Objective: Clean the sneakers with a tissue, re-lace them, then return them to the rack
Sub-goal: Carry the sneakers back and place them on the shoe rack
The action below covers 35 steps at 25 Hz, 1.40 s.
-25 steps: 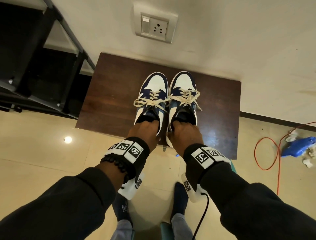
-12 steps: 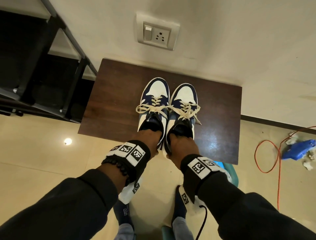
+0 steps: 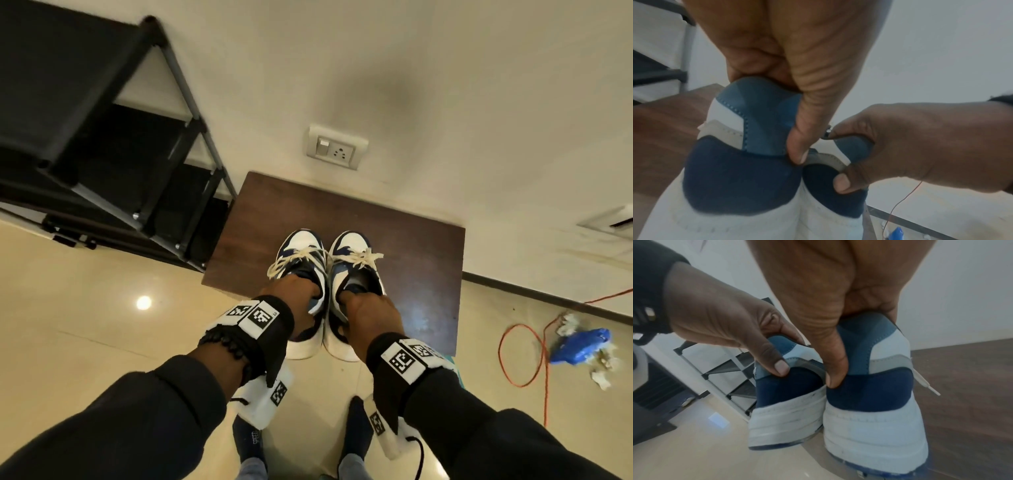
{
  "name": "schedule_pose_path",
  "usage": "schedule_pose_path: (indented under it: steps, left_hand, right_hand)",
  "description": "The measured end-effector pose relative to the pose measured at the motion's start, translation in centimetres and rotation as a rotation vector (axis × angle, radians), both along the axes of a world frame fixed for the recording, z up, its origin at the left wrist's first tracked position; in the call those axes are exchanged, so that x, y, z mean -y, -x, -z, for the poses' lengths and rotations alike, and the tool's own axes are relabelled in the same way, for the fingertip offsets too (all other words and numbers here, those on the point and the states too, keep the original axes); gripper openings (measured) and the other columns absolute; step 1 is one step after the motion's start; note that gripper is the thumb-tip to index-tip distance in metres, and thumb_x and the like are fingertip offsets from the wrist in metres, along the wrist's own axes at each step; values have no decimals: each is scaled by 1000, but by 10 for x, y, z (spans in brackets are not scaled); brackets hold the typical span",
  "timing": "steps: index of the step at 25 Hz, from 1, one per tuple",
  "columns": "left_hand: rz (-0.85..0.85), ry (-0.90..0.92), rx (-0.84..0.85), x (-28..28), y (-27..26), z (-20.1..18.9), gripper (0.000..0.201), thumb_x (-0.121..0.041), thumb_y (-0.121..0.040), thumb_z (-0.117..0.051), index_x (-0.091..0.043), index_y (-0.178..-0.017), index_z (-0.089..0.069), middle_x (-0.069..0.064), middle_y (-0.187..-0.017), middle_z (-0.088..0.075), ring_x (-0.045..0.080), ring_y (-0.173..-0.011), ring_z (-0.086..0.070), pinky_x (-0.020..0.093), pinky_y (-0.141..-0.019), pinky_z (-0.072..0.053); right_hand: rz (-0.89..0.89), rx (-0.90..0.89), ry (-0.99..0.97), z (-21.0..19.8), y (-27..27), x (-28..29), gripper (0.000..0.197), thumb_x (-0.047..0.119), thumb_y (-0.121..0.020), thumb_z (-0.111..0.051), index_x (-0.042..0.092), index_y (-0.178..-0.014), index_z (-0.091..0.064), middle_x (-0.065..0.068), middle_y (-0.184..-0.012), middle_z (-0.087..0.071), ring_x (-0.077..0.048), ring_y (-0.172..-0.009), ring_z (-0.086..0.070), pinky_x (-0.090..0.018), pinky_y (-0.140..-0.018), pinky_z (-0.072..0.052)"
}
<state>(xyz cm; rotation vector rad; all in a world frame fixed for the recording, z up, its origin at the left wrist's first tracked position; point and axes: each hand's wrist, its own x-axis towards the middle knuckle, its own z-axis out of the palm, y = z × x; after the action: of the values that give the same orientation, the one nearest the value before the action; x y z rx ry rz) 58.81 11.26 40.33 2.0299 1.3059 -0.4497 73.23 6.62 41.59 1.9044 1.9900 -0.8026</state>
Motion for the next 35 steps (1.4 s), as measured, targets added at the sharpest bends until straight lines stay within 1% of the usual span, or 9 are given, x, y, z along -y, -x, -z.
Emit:
schedule_pose_path:
  steps: [3,8,11,14,19,21,26,30,35]
  left_hand:
    - [-47,-7,-11,22,28,-52,33,-23,-81,-68,-14,-112,-62,7,-125,-59,28,-118,-52,34,-98,-44]
    - [-132,-68,-110,66,90,-132,34,-24,-85,-64,-19,-118,-59,6,-123,-59,28,-114,-55,33,-89,-45]
    - [-184,-47,-113,86,135,-158,33,-26,-84,-65,-18,-115,-60,6,-120,-60,29,-111,-55,36,-91,-47]
    - [-213,7,-110,104,191,-174,35,-27,-82,-68,-17,-115,-60,4,-119,-61,25,-111,-55,33,-93,-46]
    - [-230,13,-152,113,283,-199,43,-28,-81,-71,-19,-121,-59,1,-121,-60,21,-112,-53,29,-93,-41]
    - [-254,16,-158,111,320,-208,44,-28,-82,-70,-20,-123,-58,0,-120,-60,20,-111,-54,29,-92,-41]
    - [-332,-39,-192,99,394,-223,50,-27,-84,-69,-23,-131,-52,1,-125,-58,20,-112,-53,29,-93,-42]
    - [-355,-90,-219,78,436,-212,50,-26,-88,-64,-26,-136,-47,0,-131,-54,21,-118,-52,27,-92,-43]
    - [-341,-154,-219,31,482,-180,43,-25,-89,-61,-29,-130,-50,1,-125,-58,23,-113,-55,29,-88,-44]
  right_hand:
    - [-92,-5,0,-50,24,11,31,24,-89,-57,19,-119,-52,-7,-113,-62,-30,-106,-57,-34,-91,-43]
    - [-217,-30,-15,-128,88,28,36,29,-89,-58,19,-123,-52,-7,-119,-60,-30,-111,-55,-35,-90,-43]
    - [-272,-52,29,-151,130,36,41,30,-86,-62,19,-125,-52,-8,-121,-59,-31,-111,-56,-36,-91,-46]
    - [-345,-60,94,-166,183,45,44,28,-84,-66,17,-124,-52,-8,-120,-59,-29,-110,-57,-40,-91,-50]
    - [-341,-118,151,-173,268,49,44,28,-80,-70,17,-119,-55,-6,-120,-58,-26,-109,-57,-40,-91,-51]
    - [-336,-136,141,-174,299,47,45,28,-81,-70,18,-122,-54,-6,-121,-58,-26,-110,-56,-39,-92,-50]
    - [-295,-178,23,-175,358,37,46,26,-83,-67,18,-126,-51,-7,-119,-60,-27,-108,-58,-39,-91,-51]
    - [-274,-203,-109,-163,405,15,39,26,-84,-66,17,-120,-54,-6,-113,-63,-25,-104,-59,-37,-89,-50]
    - [-259,-201,-243,-134,458,-22,29,26,-88,-61,17,-114,-53,-3,-107,-64,-23,-102,-58,-36,-92,-46]
